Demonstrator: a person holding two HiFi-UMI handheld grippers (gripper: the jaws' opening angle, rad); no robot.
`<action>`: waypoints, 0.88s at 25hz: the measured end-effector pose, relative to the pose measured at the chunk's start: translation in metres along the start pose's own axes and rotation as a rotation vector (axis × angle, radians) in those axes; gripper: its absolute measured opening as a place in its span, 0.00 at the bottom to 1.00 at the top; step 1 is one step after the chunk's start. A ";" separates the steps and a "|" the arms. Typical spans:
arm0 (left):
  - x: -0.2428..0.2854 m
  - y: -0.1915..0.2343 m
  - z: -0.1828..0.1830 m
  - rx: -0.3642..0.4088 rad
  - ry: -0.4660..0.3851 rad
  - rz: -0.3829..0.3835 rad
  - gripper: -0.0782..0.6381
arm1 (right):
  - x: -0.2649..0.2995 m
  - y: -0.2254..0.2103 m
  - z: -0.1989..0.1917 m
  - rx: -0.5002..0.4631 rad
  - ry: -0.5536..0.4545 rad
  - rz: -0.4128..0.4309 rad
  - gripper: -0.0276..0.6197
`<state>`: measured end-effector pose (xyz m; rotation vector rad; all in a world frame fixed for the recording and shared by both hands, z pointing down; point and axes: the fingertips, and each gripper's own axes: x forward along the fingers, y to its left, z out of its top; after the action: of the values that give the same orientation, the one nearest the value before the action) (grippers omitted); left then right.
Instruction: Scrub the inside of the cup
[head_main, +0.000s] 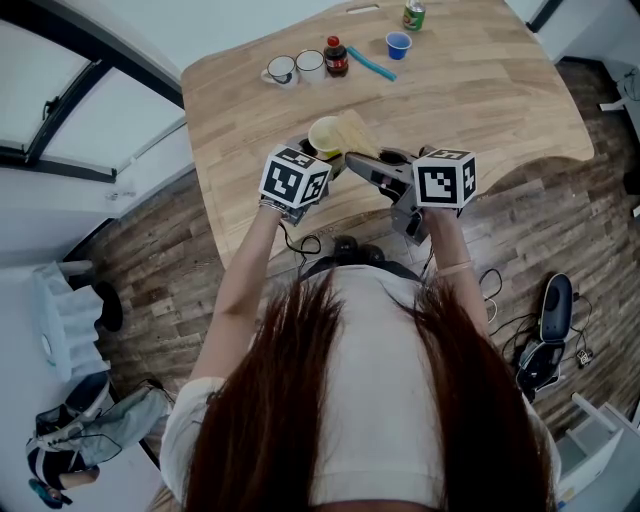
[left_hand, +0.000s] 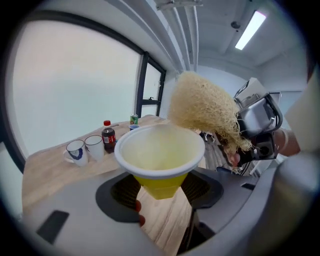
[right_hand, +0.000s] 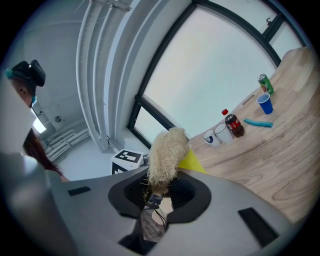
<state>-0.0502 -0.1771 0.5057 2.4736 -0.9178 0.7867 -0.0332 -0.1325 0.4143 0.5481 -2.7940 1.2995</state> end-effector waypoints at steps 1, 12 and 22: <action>-0.001 0.000 0.000 -0.017 -0.003 -0.010 0.46 | -0.001 0.000 0.001 0.000 -0.004 0.000 0.17; -0.008 -0.003 0.011 -0.182 -0.073 -0.120 0.46 | -0.004 -0.004 0.004 0.006 -0.020 -0.003 0.17; -0.023 -0.019 0.028 -0.276 -0.158 -0.307 0.46 | -0.006 -0.004 0.004 0.003 -0.018 -0.001 0.17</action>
<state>-0.0415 -0.1672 0.4670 2.3724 -0.6252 0.3412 -0.0255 -0.1362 0.4138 0.5631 -2.8060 1.3057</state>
